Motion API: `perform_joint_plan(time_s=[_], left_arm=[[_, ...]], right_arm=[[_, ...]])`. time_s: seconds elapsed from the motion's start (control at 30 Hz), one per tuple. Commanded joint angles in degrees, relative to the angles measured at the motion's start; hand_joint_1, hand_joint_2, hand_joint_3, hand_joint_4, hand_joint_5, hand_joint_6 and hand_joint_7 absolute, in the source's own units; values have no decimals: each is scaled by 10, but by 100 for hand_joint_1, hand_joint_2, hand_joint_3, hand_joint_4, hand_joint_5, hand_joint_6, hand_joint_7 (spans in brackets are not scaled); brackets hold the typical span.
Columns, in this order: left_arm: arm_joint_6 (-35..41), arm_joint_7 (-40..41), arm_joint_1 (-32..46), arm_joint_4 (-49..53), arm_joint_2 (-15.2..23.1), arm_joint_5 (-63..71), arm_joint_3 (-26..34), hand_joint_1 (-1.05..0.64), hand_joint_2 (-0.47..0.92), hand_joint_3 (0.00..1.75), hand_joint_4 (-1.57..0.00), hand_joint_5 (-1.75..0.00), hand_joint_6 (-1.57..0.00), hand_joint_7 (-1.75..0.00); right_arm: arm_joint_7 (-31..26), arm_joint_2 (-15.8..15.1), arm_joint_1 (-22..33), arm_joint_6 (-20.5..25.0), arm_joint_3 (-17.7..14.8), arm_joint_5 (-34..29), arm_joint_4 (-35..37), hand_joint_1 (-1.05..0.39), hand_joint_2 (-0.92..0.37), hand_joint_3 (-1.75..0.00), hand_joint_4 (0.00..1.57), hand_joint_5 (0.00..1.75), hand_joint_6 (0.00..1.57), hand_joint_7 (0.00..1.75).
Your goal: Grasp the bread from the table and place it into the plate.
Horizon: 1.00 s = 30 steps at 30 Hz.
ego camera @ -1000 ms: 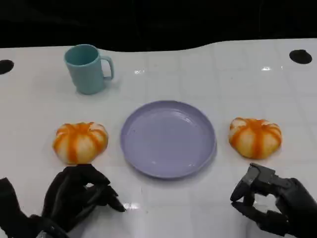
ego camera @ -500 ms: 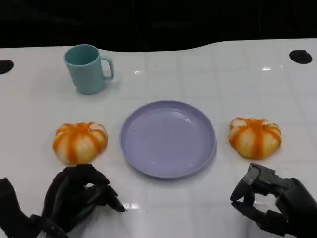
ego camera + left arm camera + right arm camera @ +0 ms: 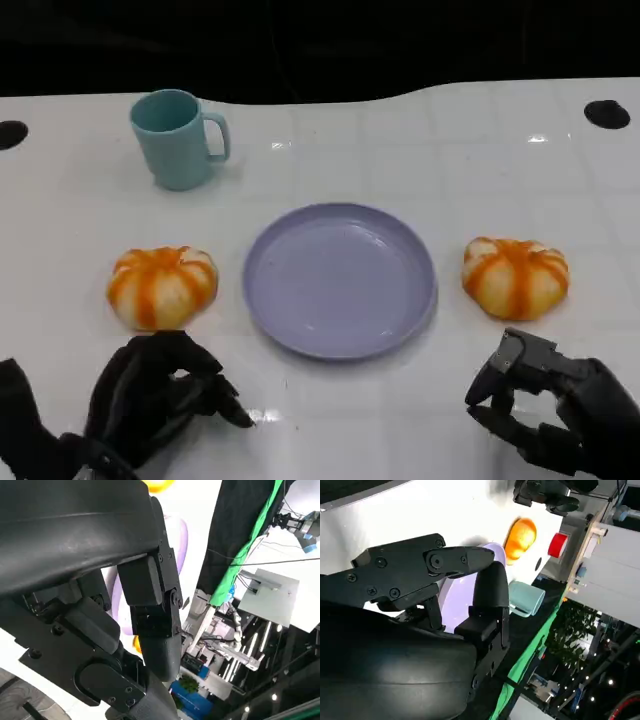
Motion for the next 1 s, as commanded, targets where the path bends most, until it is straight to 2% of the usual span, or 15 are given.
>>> perform_joint_plan(time_s=[0.03,0.1,0.2,0.33,0.57,0.6,0.73,0.83,1.0], left_arm=[[3,-6,-4,1,11,-1,2,-105,60,0,-157,-55,-157,-31],[-1,-6,-4,2,11,1,2,-105,60,0,-157,-55,-157,-31],[-7,-5,-4,3,11,4,0,-105,61,0,-157,-55,-157,-31],[-5,-4,-4,2,10,3,0,-105,60,0,-157,-56,-157,-32],[-11,-4,-5,4,10,5,0,-105,61,0,-157,-56,-157,-32],[-12,-3,-5,4,10,5,0,-105,61,0,-157,-56,-157,-32],[-10,-3,-7,7,11,6,-1,-105,62,1,-157,-56,-157,-32],[-9,-5,-8,10,11,4,0,-105,61,0,-157,-56,-157,-32],[-12,-3,-9,12,11,5,1,-105,61,0,-157,-56,-157,-32]], right_arm=[[-2,-4,-2,2,-8,11,-11,-41,-92,-27,61,175,45,138],[0,-4,-2,5,-9,18,-19,-41,-92,-26,58,174,43,136],[0,-5,-3,4,-12,23,-30,-41,-92,-26,50,150,43,116],[1,-11,-2,14,-15,24,-52,-42,-92,-26,51,126,43,97],[1,-20,-5,24,-20,20,-72,-43,-92,-24,46,99,43,71],[-4,-26,-6,27,-23,4,-80,-43,-92,-24,46,97,44,69],[-32,-52,-11,22,-38,-75,-108,-46,-92,-19,37,62,42,42],[-55,-68,-21,11,-45,-116,-110,-47,-92,-15,33,54,40,32],[-77,-86,-27,32,-51,-160,-126,-47,-92,-8,26,44,41,17]])
